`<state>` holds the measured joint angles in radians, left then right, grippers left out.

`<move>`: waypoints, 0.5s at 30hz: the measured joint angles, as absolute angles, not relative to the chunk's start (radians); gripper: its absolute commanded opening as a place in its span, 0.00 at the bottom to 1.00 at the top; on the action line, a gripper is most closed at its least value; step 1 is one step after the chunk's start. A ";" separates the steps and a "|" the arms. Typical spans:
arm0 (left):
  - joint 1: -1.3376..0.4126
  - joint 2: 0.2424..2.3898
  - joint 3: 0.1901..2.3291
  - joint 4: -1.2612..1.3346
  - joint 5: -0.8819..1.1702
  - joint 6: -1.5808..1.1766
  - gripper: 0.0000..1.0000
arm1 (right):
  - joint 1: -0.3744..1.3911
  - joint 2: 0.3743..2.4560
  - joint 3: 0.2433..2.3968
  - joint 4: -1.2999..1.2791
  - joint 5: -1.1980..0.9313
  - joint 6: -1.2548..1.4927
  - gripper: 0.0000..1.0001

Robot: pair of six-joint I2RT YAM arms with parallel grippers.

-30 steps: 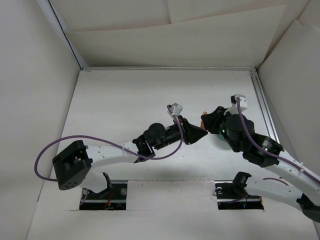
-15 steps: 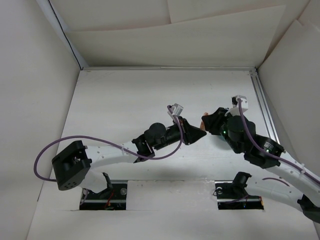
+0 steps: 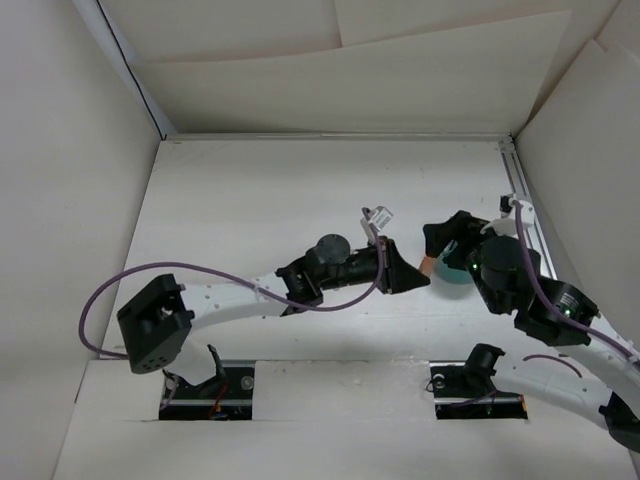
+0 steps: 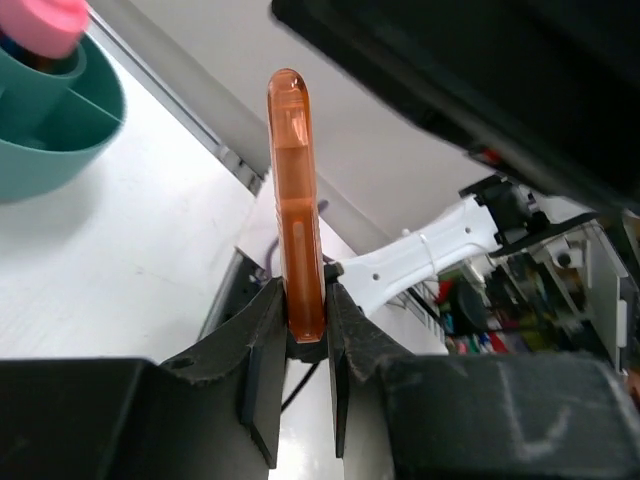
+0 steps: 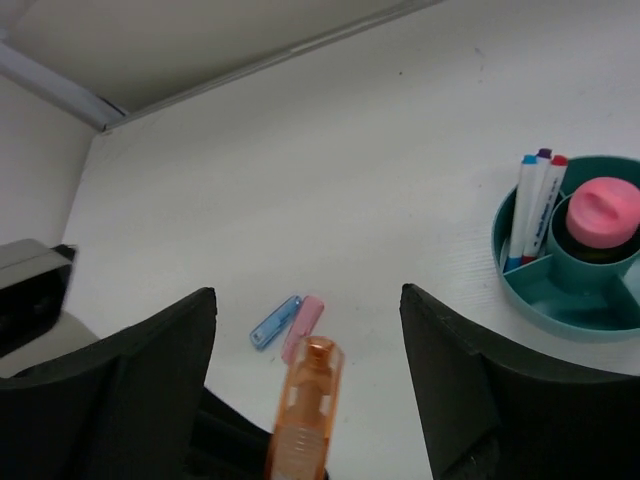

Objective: Sort the stationery into containers
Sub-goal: Place the stationery in the storage box.

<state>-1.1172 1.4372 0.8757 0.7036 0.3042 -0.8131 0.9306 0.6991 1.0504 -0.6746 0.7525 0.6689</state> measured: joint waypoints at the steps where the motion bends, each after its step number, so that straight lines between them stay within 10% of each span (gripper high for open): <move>1: -1.118 1.469 0.908 0.700 0.325 -0.826 0.00 | 0.929 0.699 1.067 -0.686 0.766 0.669 0.81; 7: -1.117 1.707 1.110 0.638 0.454 -0.913 0.00 | 0.923 0.749 1.272 -0.783 0.856 0.665 1.00; 15: -1.105 1.917 1.254 0.498 0.551 -1.012 0.00 | 0.916 0.800 1.465 -0.808 0.931 0.638 1.00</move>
<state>-1.1053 1.9175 1.2545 0.4976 0.5507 -1.0119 0.9161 0.7998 1.4654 -0.8078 0.9314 0.6376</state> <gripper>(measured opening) 0.146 0.998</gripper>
